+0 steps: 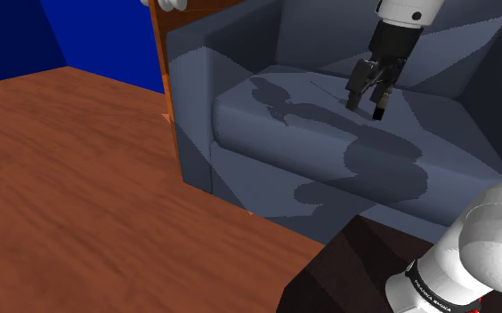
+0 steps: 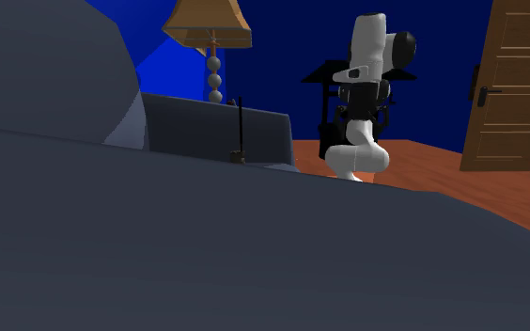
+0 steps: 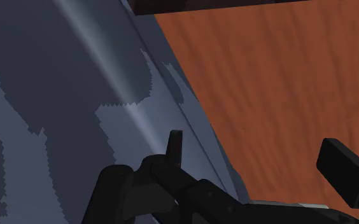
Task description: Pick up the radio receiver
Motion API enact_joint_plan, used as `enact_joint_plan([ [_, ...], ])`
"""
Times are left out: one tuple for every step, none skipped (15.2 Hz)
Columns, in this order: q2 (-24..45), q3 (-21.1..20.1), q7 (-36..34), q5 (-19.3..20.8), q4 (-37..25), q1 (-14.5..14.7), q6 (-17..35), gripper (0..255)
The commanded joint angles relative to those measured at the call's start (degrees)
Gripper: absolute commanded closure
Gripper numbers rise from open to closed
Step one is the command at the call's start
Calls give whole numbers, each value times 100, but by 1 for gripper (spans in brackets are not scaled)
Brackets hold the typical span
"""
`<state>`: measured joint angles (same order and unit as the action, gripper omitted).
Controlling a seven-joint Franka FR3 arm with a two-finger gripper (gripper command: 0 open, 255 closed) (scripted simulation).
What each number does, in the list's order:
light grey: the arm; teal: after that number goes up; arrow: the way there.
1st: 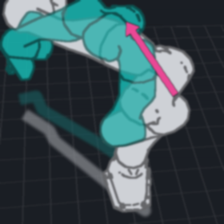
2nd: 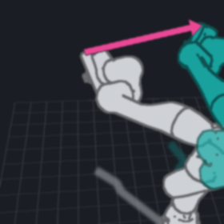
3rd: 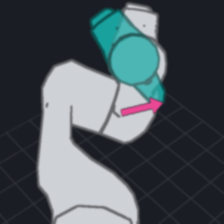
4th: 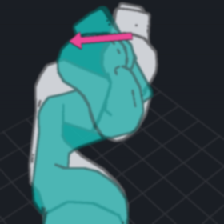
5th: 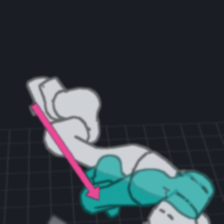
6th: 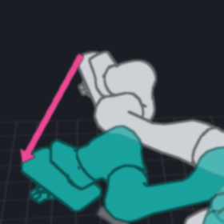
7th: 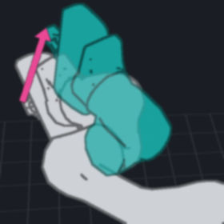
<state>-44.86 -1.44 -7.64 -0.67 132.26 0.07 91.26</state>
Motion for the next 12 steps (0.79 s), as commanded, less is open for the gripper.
enact_joint_plan([
  [0, 0, 0, 0, 0, 0, 0, 0],
  [-35, 124, 149, 87, 66, -39, 91, 0],
  [-62, 249, 296, 174, 125, -77, 185, 0],
  [-81, 376, 444, 260, 178, -116, 282, 0],
  [-92, 504, 591, 343, 223, -154, 381, 0],
  [-95, 634, 738, 425, 262, -192, 482, 0],
  [-91, 765, 884, 505, 293, -229, 585, 0],
  [-78, 897, 1031, 580, 317, -265, 691, 0],
  [-57, 1032, 1176, 655, 334, -297, 798, 0],
  [-28, 1168, 1322, 725, 343, -328, 907, 0],
  [9, 1305, 1468, 790, 345, -357, 1017, 0],
  [53, 1443, 1615, 851, 340, -383, 1129, 0],
])
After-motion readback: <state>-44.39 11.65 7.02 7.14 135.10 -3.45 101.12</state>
